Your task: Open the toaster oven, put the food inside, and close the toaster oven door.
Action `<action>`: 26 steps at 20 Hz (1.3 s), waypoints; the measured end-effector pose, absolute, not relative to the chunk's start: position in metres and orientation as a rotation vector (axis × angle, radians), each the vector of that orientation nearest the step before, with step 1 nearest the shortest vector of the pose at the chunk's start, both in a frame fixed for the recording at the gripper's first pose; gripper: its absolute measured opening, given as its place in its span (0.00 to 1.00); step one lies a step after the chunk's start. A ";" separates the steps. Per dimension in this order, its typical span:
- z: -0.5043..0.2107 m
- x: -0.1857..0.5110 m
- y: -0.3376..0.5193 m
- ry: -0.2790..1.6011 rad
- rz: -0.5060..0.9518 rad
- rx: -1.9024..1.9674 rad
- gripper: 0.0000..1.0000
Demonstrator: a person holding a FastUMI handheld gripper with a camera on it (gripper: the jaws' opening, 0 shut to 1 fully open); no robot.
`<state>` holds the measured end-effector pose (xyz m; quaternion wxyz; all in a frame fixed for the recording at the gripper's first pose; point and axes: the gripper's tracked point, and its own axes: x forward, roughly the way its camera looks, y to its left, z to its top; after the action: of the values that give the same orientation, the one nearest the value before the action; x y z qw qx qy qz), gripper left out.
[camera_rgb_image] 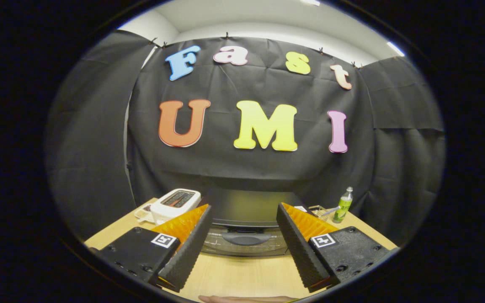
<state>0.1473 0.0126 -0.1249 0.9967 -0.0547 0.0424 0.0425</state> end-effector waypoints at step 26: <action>-0.221 0.226 0.009 0.466 0.118 -0.048 1.00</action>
<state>0.2262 0.0092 -0.2213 0.9710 -0.0239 0.2306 0.0583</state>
